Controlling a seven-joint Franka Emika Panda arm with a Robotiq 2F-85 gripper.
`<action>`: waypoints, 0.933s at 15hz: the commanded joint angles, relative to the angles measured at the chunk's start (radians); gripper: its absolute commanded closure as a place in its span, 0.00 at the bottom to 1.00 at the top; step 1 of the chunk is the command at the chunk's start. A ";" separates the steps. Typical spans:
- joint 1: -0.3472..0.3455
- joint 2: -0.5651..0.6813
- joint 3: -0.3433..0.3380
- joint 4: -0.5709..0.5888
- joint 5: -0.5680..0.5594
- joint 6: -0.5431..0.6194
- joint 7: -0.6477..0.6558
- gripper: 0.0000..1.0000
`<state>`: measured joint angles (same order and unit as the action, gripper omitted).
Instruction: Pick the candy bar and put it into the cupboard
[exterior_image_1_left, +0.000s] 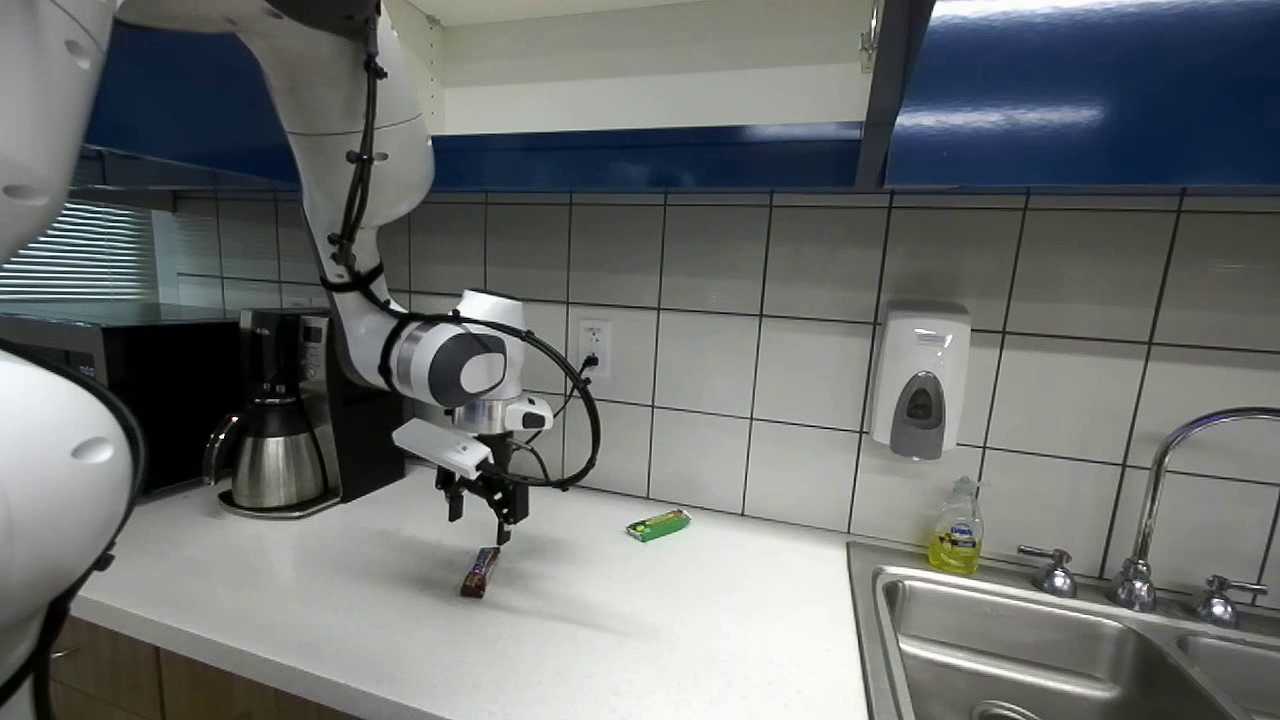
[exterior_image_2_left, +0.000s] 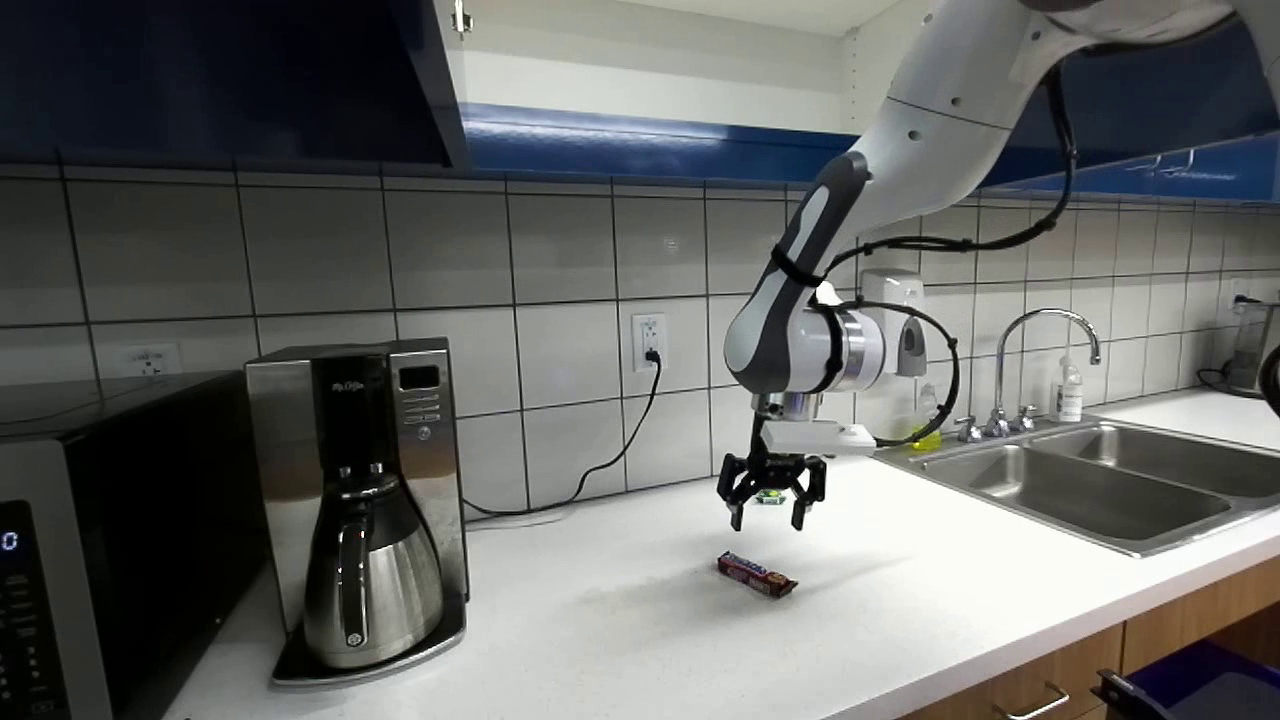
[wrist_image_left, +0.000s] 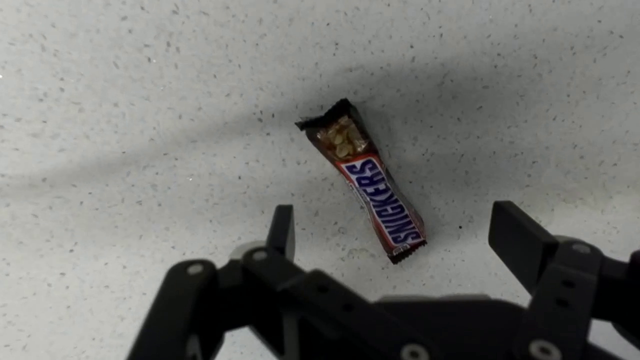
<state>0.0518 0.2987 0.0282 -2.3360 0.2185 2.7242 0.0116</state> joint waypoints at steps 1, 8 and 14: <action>-0.010 0.058 0.013 0.055 -0.041 -0.005 -0.001 0.00; -0.015 0.057 0.015 0.043 -0.042 -0.001 0.009 0.00; -0.015 0.057 0.015 0.043 -0.042 -0.001 0.009 0.00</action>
<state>0.0519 0.3556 0.0298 -2.2931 0.1891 2.7243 0.0116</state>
